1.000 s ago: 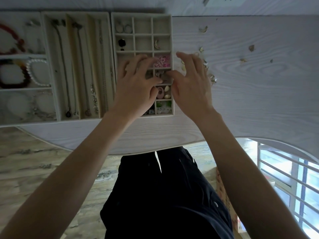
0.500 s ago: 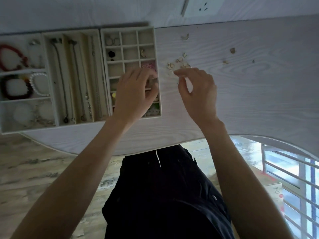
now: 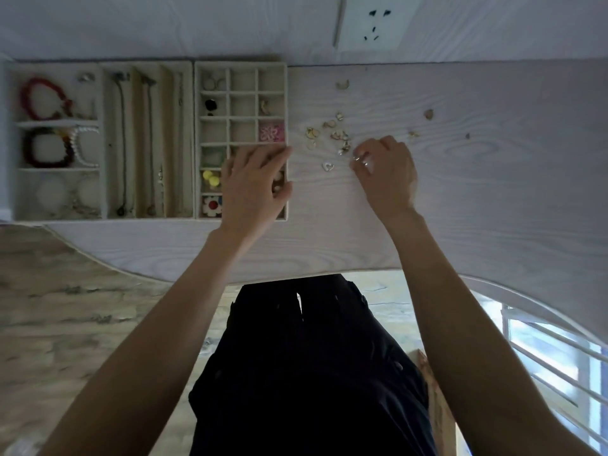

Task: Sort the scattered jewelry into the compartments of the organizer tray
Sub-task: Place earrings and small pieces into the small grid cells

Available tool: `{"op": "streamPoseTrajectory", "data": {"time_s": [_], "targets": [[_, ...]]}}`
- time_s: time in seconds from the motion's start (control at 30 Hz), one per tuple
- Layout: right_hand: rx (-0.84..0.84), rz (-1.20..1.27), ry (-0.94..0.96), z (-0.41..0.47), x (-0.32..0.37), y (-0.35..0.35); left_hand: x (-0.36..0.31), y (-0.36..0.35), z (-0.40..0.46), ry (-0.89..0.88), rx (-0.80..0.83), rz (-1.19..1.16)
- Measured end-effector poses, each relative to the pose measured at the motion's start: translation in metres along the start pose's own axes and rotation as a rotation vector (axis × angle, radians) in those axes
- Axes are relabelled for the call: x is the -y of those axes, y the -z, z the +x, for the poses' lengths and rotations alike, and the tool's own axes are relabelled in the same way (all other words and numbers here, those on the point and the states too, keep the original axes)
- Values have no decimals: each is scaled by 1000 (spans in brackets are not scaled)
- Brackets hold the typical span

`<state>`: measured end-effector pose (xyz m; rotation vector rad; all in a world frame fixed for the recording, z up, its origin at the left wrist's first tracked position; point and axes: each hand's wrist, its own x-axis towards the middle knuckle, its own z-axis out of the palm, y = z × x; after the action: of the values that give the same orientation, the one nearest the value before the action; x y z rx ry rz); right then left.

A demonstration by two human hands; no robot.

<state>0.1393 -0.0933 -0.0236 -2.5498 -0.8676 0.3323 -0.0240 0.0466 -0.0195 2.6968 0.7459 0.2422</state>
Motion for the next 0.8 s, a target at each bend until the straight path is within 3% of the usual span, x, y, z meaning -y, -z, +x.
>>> {"op": "streamPoseTrajectory", "data": {"time_s": [0.3, 0.53, 0.8], "targets": [[-169, -4, 194, 7, 24, 0, -3, 4, 3, 16, 12, 31], [111, -205, 345, 37, 54, -17, -3, 2, 3, 11, 5, 37], [59, -170, 266, 33, 59, -19, -1, 2, 2, 13, -13, 16]]}}
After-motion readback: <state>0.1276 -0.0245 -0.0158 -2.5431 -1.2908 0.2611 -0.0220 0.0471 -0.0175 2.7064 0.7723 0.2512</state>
